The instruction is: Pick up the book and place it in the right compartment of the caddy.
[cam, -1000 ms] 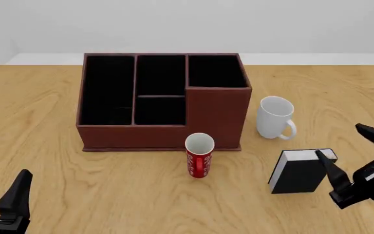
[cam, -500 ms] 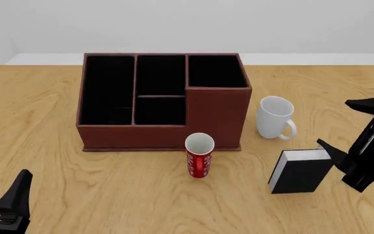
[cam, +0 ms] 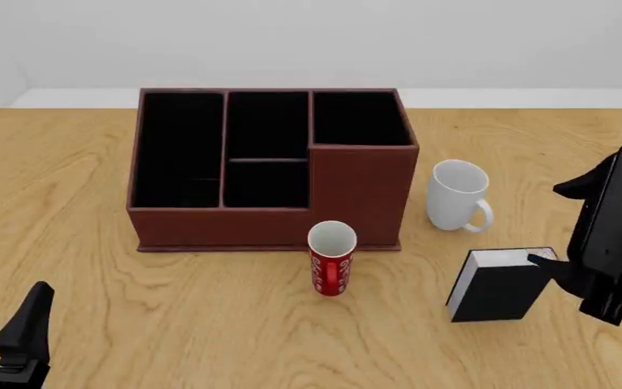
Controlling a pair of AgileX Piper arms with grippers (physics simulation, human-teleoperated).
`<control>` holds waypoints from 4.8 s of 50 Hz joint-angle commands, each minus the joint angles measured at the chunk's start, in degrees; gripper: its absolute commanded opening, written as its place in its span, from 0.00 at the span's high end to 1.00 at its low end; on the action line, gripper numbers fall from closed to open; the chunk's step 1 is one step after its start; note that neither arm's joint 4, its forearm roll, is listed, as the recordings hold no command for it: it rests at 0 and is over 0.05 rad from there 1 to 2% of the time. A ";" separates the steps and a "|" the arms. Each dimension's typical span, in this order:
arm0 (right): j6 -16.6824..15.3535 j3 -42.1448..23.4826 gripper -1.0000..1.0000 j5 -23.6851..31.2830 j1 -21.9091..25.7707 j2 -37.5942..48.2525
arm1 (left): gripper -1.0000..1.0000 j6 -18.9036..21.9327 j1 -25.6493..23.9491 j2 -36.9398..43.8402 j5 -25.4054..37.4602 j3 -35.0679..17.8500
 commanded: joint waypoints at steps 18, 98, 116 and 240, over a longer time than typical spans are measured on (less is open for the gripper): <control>-1.79 -5.51 0.00 8.91 -3.08 8.70 | 0.00 0.00 0.00 0.00 0.00 0.00; 0.55 -9.56 0.00 7.52 -3.90 21.86 | 0.00 0.00 0.00 0.00 0.00 0.00; 2.09 -6.80 0.00 4.14 -3.26 23.91 | 0.00 0.00 0.00 0.00 0.00 0.00; 43.23 -5.13 1.00 9.17 24.59 10.29 | 0.00 0.00 0.00 0.00 0.00 0.00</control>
